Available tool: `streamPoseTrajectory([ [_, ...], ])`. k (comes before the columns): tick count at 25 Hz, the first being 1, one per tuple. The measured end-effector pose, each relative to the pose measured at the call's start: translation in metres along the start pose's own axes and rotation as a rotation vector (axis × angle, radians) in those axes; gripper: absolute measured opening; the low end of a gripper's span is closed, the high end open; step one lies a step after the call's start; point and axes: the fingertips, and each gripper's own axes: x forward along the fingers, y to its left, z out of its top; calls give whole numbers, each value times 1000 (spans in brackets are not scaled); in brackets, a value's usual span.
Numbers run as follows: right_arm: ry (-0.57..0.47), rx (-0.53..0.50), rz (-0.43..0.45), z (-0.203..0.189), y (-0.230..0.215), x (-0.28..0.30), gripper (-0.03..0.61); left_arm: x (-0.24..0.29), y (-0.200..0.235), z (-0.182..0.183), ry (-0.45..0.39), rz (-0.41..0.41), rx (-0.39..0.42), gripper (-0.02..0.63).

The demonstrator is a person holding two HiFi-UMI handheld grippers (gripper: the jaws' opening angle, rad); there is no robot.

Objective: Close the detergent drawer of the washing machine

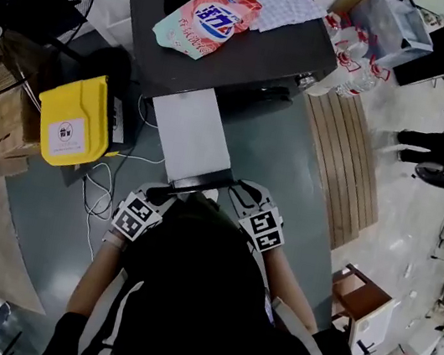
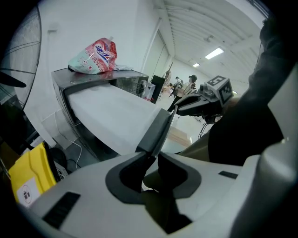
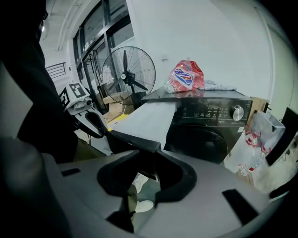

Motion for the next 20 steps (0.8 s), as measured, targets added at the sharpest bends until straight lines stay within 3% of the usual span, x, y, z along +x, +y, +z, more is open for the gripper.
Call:
streamPoseTrajectory([
  [20,7,12,-33,46,-31,38,118,0,56,34,-1,-26,7,84],
])
